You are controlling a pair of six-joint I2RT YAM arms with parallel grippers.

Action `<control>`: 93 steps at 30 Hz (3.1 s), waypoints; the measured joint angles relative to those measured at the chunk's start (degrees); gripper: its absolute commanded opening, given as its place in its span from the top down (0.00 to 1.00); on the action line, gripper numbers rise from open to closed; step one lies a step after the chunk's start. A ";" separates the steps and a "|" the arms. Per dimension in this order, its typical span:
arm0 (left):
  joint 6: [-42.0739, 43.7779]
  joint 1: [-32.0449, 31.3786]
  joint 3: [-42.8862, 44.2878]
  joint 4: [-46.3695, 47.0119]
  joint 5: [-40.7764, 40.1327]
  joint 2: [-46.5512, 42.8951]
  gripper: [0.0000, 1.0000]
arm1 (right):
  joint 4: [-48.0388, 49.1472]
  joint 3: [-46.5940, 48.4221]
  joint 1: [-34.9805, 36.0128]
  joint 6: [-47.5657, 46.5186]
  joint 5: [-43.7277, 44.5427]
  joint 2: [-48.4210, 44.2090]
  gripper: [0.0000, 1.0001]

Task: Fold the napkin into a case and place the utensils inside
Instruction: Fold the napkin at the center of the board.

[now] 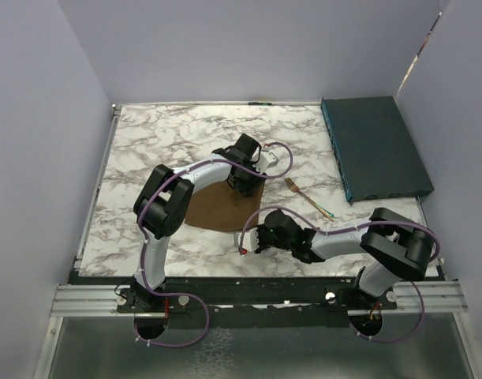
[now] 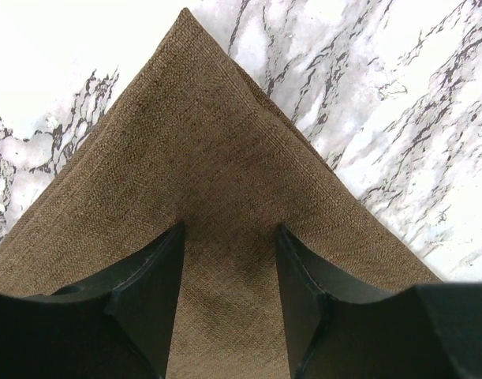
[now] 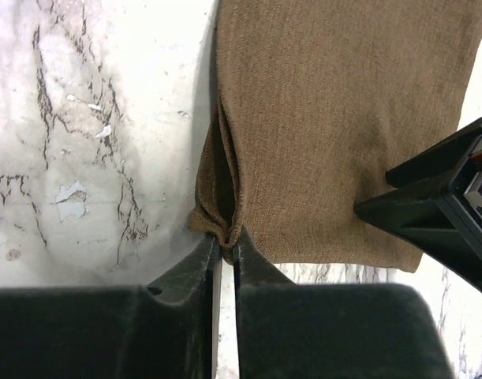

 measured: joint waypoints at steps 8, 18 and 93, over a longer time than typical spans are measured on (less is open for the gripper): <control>0.42 -0.02 0.00 -0.02 -0.37 0.07 0.52 | -0.02 0.98 -0.24 6.08 -0.24 -1.09 0.99; 1.16 -0.02 0.00 -0.04 -0.52 0.07 0.54 | -0.37 2.58 -4.61 15.17 -5.92 -1.66 0.99; 18.23 14.71 1.92 -27.19 3.67 -12.48 0.16 | -5.51 10.27 -23.26 68.15 -14.60 4.28 0.90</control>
